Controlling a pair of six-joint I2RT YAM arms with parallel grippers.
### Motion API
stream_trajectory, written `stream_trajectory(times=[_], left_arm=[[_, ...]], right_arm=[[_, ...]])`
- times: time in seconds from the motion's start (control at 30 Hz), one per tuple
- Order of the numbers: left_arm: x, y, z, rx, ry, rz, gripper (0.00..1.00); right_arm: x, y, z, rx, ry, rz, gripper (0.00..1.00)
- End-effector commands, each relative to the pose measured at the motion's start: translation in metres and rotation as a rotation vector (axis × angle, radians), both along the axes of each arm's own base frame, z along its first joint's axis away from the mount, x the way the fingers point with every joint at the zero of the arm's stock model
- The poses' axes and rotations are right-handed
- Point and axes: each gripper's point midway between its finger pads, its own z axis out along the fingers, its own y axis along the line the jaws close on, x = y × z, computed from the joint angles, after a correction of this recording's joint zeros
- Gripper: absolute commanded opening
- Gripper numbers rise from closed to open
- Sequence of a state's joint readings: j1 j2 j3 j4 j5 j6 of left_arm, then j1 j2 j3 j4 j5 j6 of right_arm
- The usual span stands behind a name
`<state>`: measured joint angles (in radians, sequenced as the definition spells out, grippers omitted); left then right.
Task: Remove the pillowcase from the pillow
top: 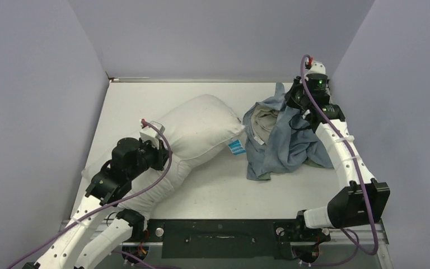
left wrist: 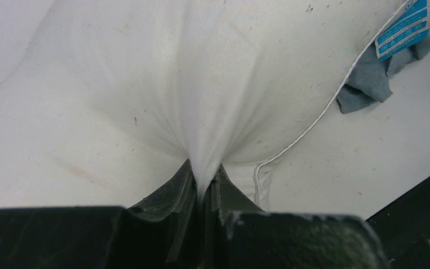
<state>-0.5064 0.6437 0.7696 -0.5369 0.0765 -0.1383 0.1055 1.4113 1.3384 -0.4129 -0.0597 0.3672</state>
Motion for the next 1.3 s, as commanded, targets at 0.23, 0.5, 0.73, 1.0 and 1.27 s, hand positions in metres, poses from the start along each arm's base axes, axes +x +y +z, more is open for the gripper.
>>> stream_trajectory(times=[0.23,0.5,0.73,1.0,1.27], left_arm=[[0.058,0.007,0.054,-0.054,0.018,0.216,0.0],[0.083,-0.015,0.041,-0.108,0.135,0.242,0.0],[0.094,-0.046,0.011,-0.169,0.202,0.206,0.04],[0.086,-0.044,0.028,-0.201,0.167,0.2,0.58],[0.067,0.014,0.074,-0.151,-0.001,0.36,0.81]], right_arm=[[-0.108,0.121,0.047,-0.03,-0.093,0.51,0.06],[-0.189,0.192,-0.042,-0.009,0.113,0.792,0.09],[-0.245,0.226,-0.115,-0.031,0.24,0.891,0.16],[-0.217,0.219,-0.092,-0.146,0.137,0.794,0.69],[-0.153,0.153,-0.033,-0.266,-0.02,0.399,0.92]])
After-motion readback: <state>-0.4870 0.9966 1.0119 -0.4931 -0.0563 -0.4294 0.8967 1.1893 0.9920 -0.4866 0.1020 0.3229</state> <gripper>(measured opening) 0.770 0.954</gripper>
